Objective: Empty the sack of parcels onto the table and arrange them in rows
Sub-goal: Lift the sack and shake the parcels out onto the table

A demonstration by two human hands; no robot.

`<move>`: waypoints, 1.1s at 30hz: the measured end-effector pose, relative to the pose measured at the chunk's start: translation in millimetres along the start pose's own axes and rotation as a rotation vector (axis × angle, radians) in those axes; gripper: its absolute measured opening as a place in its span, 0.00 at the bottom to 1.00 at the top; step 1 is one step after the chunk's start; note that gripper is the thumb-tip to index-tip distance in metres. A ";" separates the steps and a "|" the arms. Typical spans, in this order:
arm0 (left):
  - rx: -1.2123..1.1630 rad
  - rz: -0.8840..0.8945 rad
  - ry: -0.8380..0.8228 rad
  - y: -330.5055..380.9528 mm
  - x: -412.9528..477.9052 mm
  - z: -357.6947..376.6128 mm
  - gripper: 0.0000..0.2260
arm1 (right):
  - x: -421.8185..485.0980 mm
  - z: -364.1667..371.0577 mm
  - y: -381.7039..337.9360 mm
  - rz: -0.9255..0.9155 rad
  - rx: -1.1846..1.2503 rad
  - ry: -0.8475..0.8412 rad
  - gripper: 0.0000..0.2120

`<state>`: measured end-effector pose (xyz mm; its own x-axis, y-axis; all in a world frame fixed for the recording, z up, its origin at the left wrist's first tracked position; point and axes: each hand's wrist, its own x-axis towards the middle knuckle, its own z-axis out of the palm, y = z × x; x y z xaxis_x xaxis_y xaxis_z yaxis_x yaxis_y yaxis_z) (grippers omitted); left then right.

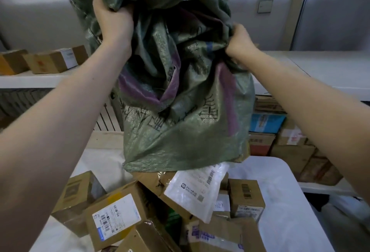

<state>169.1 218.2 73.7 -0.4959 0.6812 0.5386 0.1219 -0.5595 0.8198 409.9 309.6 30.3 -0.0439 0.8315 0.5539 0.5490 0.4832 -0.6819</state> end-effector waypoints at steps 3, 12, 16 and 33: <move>-0.012 0.084 0.018 4.4 -5.2 0.4 0.20 | 6.6 -3.1 -11.4 0.011 0.137 0.069 0.11; 0.299 0.104 -0.108 -28.5 -33.1 4.6 0.20 | -33.0 6.8 23.2 0.114 -0.275 -0.321 0.16; 0.531 -0.067 -0.289 -55.2 -50.2 3.9 0.31 | -58.1 12.2 44.4 0.241 -0.444 -0.651 0.24; 0.440 -0.079 -0.256 -37.7 -60.4 21.4 0.11 | -86.7 8.7 53.2 0.307 0.090 -0.495 0.12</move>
<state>212.8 208.2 14.5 -0.2982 0.8381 0.4568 0.4698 -0.2877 0.8345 435.7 265.6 -58.1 -0.2902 0.9556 0.0502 0.5261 0.2031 -0.8258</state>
